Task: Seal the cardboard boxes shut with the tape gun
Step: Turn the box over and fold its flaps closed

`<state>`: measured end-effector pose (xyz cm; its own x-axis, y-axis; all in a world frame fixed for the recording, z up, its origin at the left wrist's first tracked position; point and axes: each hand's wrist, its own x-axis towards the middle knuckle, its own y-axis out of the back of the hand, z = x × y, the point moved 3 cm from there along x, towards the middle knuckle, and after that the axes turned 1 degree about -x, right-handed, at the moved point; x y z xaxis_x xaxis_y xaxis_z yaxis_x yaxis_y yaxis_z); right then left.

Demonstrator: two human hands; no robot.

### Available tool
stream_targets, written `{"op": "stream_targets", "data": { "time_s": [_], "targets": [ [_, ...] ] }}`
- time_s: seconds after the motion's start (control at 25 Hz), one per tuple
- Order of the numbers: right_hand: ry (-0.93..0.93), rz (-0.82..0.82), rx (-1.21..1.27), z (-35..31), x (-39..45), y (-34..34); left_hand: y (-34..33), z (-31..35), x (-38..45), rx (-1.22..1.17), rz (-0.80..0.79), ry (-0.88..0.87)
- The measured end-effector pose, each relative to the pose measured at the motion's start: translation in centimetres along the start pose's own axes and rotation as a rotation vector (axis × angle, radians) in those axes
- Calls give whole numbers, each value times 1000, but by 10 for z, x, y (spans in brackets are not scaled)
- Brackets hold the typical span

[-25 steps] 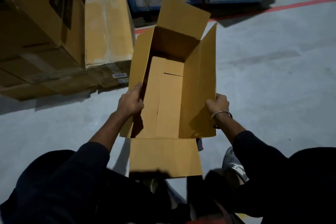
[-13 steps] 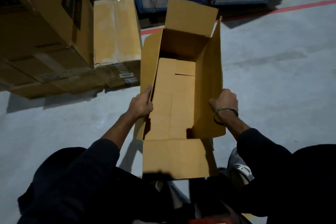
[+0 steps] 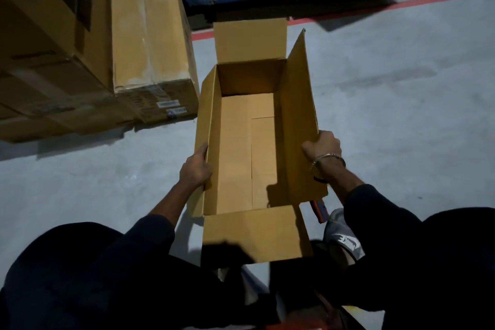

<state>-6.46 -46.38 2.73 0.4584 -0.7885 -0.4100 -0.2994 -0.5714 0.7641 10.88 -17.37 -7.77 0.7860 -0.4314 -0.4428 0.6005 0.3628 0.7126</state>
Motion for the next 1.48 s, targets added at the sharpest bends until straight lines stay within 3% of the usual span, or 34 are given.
{"op": "stream_targets", "data": {
  "time_s": [0.12, 0.2, 0.28, 0.36, 0.44, 0.52, 0.64, 0.8, 0.88, 1.0, 1.04, 1.16, 1.28, 1.4, 1.48],
  "targets": [
    [-91, 14, -34, 24, 16, 7, -12, -15, -6, -169, -43, 200],
    [-100, 65, -198, 44, 15, 8, -11, -23, -14, -391, -65, 407],
    [93, 135, -557, 57, 9, 1, -11, -34, -22, -550, -116, 561],
    [453, 132, -872, 64, -3, -18, -11, -38, -33, -590, -218, 653],
    [730, -136, -1002, 79, -20, -39, -12, -33, -43, -644, -265, 678],
    [778, -474, -1097, 107, -37, -51, -9, -28, -49, -658, -192, 684],
    [798, -580, -1286, 135, -57, -61, -4, -29, -54, -538, -157, 668],
    [841, -586, -1167, 121, -65, -52, 2, -39, -60, -418, -203, 647],
    [760, -568, -920, 110, -56, -36, 1, -45, -62, -379, -212, 610],
    [544, -263, -386, 99, -41, -24, -2, -58, -58, -388, -192, 592],
    [475, -199, -319, 98, -38, -26, -1, -53, -61, -440, -177, 620],
    [449, -216, -480, 100, -39, -45, 4, -38, -63, -515, -95, 673],
    [491, -304, -703, 96, -39, -65, -1, -36, -56, -538, -144, 694],
    [428, -461, -768, 82, -37, -80, 3, -40, -53, -577, -152, 664],
    [351, -478, -794, 78, -34, -81, 7, -57, -47, -477, -95, 643]
  ]
}}
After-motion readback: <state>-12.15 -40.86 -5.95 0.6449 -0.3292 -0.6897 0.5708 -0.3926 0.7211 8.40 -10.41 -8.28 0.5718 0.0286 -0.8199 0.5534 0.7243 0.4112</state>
